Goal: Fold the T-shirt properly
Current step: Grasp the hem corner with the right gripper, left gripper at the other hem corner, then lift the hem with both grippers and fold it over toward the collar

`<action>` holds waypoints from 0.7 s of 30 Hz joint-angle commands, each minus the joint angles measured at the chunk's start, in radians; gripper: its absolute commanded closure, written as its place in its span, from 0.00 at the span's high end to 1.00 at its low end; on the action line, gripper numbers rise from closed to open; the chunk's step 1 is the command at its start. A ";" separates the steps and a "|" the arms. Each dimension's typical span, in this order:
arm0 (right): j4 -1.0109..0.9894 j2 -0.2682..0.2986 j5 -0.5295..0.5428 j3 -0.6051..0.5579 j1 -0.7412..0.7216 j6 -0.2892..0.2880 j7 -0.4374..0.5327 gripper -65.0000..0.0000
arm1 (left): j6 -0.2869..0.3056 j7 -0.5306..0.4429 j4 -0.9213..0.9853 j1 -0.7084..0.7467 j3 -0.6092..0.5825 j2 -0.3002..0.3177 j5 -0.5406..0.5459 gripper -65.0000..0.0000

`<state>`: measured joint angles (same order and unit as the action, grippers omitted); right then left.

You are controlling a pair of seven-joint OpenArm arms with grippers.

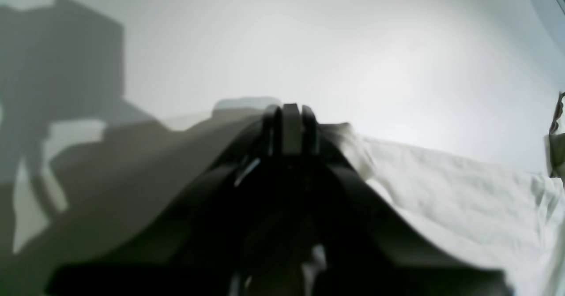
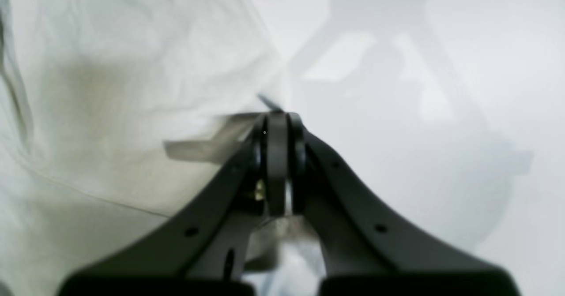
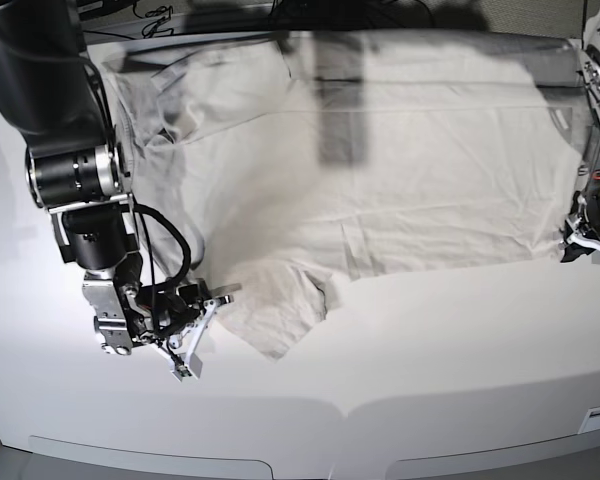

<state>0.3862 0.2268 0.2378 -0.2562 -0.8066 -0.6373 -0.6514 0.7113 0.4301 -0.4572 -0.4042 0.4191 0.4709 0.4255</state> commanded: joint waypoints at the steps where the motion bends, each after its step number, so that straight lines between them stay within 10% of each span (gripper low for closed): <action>1: 0.013 0.003 0.009 0.001 -0.050 -0.012 0.007 0.00 | -0.013 0.013 -0.001 -0.006 -0.002 0.009 -0.031 0.00; 21: 0.013 0.139 0.031 0.001 -0.125 -0.014 0.090 0.00 | -0.013 0.079 -0.001 -0.236 -0.002 -0.005 -0.058 0.00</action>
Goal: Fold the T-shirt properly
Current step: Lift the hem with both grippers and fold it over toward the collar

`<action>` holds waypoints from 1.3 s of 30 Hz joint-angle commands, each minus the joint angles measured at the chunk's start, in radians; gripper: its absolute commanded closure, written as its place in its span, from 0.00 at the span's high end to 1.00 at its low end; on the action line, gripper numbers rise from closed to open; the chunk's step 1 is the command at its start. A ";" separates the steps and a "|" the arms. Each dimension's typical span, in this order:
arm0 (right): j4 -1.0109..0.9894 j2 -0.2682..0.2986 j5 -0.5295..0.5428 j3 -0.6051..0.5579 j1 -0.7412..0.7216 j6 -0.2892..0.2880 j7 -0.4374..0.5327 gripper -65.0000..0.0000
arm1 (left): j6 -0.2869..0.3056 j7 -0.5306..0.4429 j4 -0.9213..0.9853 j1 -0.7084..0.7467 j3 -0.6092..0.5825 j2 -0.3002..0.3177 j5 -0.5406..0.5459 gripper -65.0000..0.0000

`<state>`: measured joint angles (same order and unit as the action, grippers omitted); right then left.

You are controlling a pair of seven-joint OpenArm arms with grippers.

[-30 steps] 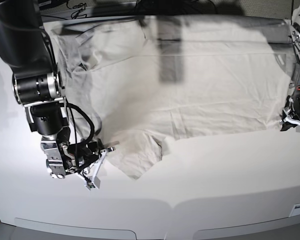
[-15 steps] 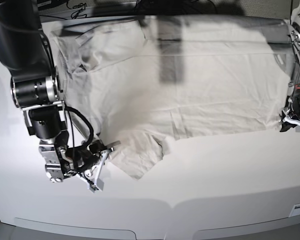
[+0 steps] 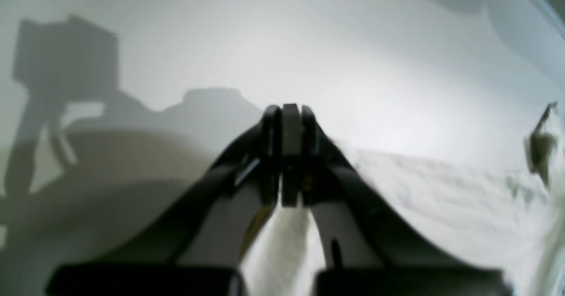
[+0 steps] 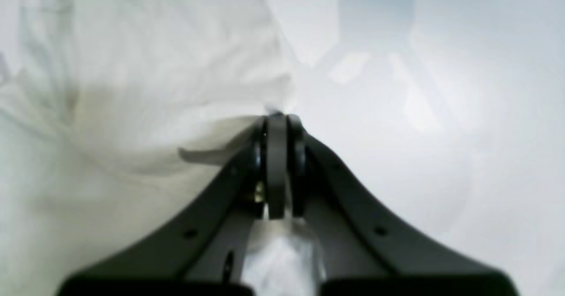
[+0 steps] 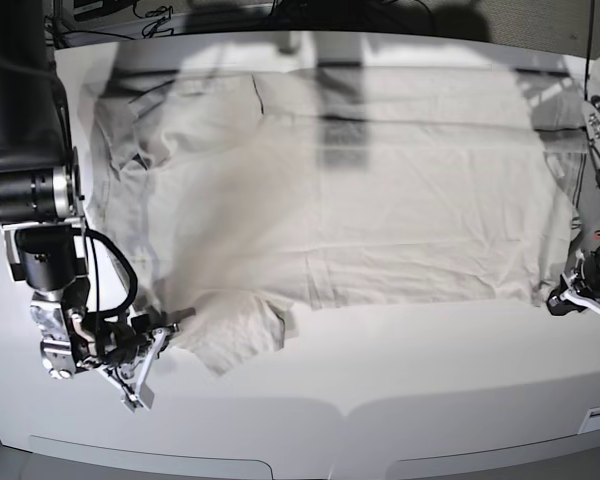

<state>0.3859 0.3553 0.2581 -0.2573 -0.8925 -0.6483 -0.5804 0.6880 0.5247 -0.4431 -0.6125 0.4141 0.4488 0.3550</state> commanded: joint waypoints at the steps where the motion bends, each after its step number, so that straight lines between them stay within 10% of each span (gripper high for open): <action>1: 0.014 0.012 0.027 0.002 -0.043 -0.008 0.005 0.00 | 0.010 -0.015 -0.015 -0.027 0.003 0.017 0.013 0.00; 22: 0.085 0.046 0.249 0.002 -0.032 -0.050 -0.129 0.00 | 0.010 -0.026 -0.076 0.046 0.003 0.045 0.074 0.00; 33: 0.439 0.077 0.383 0.002 0.108 -0.048 -0.304 0.00 | -0.003 0.059 -0.481 0.328 0.003 0.048 0.223 0.00; 39: 0.754 0.170 0.439 0.003 0.299 0.045 -0.304 0.00 | -0.074 0.058 -0.734 0.499 0.004 0.054 0.282 0.00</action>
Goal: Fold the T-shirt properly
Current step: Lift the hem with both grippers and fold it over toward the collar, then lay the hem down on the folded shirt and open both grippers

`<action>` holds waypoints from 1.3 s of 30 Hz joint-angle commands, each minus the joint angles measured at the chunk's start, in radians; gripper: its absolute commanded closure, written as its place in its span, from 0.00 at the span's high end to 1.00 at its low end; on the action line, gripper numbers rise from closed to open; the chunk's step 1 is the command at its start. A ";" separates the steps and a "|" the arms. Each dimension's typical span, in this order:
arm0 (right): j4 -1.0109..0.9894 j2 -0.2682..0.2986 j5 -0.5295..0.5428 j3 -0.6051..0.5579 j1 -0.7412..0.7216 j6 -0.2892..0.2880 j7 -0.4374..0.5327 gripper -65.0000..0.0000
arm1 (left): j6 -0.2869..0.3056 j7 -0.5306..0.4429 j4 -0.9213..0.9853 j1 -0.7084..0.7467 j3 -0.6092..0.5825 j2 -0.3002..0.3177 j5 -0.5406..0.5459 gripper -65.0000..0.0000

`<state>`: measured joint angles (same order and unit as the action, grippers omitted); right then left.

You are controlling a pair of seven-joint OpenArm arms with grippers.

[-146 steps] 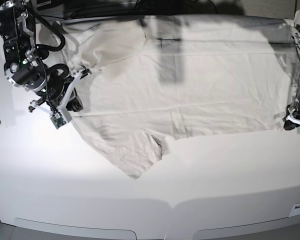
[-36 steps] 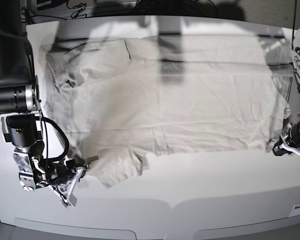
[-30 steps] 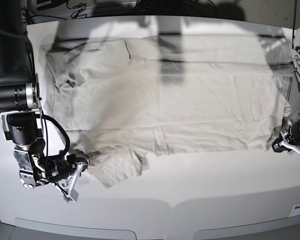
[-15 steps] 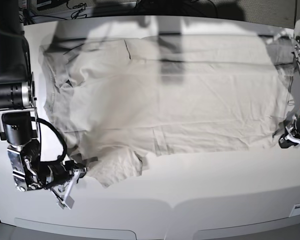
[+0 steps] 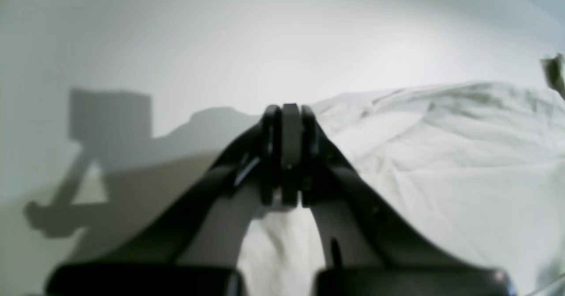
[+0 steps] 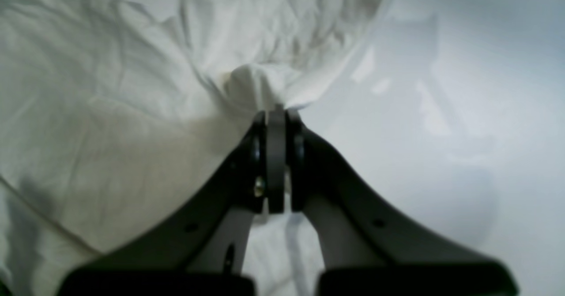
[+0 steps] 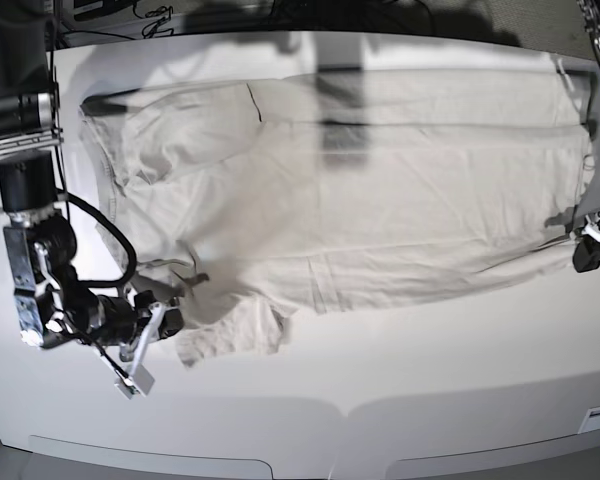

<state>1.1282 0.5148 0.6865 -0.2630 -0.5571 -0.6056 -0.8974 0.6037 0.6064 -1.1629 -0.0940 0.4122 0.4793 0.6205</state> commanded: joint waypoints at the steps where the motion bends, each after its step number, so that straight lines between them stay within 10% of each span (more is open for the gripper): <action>1: 0.053 0.027 0.003 0.011 -0.010 0.014 0.013 0.00 | -0.010 -0.023 -0.050 0.000 0.006 0.023 0.016 0.00; 24: 0.431 0.069 0.171 0.597 0.469 -0.086 -0.167 0.00 | -0.140 0.020 -0.286 0.278 0.126 0.073 0.085 0.00; 39: 0.456 0.061 0.181 0.633 0.715 -0.093 -0.107 0.00 | -0.098 -0.061 -0.286 0.516 0.152 0.072 0.147 0.00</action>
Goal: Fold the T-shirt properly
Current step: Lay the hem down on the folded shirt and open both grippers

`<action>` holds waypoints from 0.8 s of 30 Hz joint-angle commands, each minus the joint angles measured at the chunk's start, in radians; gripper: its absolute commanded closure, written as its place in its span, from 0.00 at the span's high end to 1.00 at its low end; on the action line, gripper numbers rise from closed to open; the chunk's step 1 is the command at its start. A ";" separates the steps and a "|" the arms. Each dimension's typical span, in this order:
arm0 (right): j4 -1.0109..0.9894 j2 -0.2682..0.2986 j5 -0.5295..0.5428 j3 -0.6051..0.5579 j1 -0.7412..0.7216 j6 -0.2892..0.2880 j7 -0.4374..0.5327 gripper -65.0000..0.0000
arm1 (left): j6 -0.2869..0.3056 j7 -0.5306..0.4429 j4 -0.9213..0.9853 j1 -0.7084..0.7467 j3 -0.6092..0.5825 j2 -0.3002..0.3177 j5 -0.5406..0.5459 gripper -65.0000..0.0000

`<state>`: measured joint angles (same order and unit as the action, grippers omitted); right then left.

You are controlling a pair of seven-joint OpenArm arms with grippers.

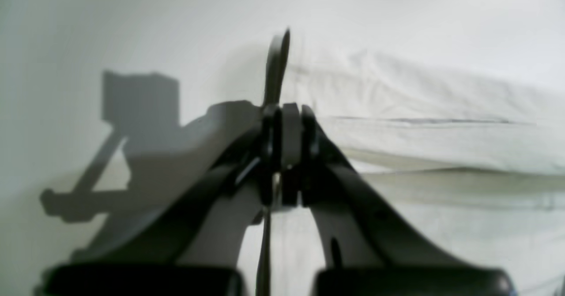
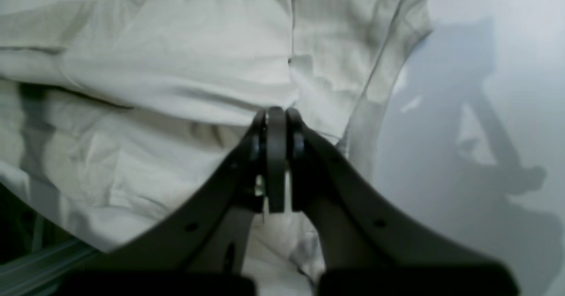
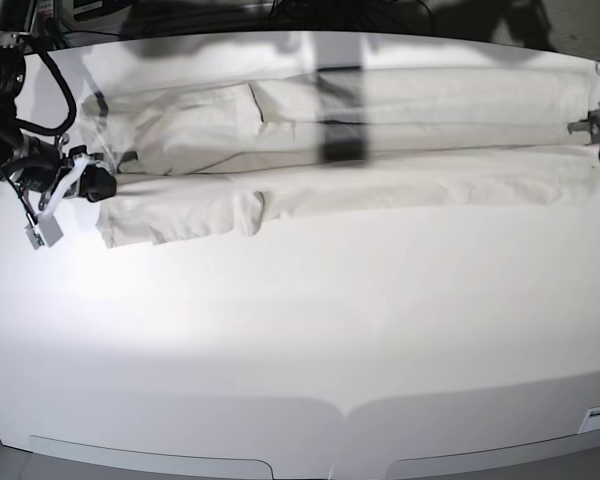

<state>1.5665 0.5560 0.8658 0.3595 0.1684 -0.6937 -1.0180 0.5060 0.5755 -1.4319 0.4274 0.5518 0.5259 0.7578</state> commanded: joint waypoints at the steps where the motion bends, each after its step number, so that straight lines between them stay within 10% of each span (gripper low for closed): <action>1: 0.017 0.015 -0.002 0.011 0.000 -0.004 0.021 0.00 | 0.000 -0.032 -0.018 0.003 0.012 0.023 0.008 0.00; 16: 0.013 0.001 -0.104 0.010 0.100 -0.004 0.116 0.00 | 0.002 -0.081 -0.017 0.007 0.012 -0.065 -0.164 0.00; 19: 0.013 0.001 -0.103 0.010 0.098 -0.004 0.117 0.24 | 0.002 -0.080 -0.017 0.005 0.012 -0.056 -0.164 0.00; 24: 0.013 0.001 -0.072 0.010 0.097 -0.004 0.121 0.46 | 0.002 -0.077 -0.017 0.005 0.012 -0.011 -0.155 0.53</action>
<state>1.5658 0.5350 0.7742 0.3595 0.2745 -0.6933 -0.9161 0.5053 0.5240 -1.4319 0.4320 0.5522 0.4900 0.5880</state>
